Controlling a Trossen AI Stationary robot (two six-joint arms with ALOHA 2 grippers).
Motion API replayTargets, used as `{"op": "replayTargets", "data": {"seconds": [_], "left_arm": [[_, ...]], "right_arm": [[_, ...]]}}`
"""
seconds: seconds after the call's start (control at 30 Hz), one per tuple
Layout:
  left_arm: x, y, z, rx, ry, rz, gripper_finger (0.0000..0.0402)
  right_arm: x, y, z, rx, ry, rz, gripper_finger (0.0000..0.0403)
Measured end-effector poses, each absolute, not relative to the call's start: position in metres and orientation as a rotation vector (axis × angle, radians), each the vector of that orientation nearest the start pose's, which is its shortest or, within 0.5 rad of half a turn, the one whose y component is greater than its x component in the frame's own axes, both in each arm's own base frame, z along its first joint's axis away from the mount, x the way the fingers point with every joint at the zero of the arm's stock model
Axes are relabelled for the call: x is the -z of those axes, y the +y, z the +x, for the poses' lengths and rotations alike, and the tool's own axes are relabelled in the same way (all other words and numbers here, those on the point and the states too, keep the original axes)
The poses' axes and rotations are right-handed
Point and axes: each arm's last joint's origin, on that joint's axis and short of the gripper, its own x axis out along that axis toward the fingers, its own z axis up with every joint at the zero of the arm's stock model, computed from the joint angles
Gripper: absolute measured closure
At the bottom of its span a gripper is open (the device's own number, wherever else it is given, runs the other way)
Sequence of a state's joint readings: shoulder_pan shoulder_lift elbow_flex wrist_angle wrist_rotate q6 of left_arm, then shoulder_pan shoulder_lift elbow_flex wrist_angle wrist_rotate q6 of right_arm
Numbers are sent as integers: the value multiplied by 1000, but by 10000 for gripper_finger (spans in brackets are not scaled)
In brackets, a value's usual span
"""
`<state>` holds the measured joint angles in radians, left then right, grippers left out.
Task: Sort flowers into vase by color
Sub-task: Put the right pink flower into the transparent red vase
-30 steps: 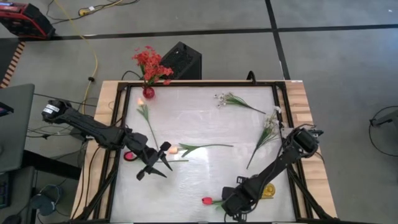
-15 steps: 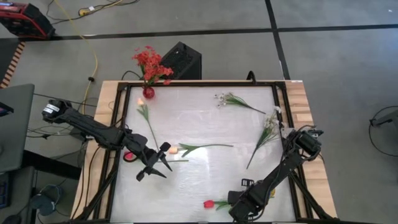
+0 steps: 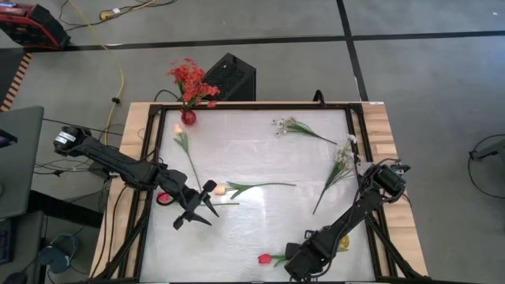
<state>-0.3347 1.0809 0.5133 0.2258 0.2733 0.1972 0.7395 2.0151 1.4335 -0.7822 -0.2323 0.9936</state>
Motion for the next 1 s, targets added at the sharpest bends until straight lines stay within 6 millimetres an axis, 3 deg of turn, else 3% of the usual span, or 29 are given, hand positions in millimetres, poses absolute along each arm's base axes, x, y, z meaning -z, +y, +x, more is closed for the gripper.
{"op": "replayTargets", "data": {"seconds": [0.17,0.4,0.8,1.0], "left_arm": [[-223,-81,210,634,285,200,253],[-223,-81,210,633,292,192,253],[-222,-81,209,634,303,192,253],[-221,-81,209,634,314,190,253]], "right_arm": [[-175,264,294,-84,1578,411,340],[-173,259,290,-22,1593,335,335],[-159,254,280,32,1609,263,219],[-149,256,278,-29,1588,269,216]]}}
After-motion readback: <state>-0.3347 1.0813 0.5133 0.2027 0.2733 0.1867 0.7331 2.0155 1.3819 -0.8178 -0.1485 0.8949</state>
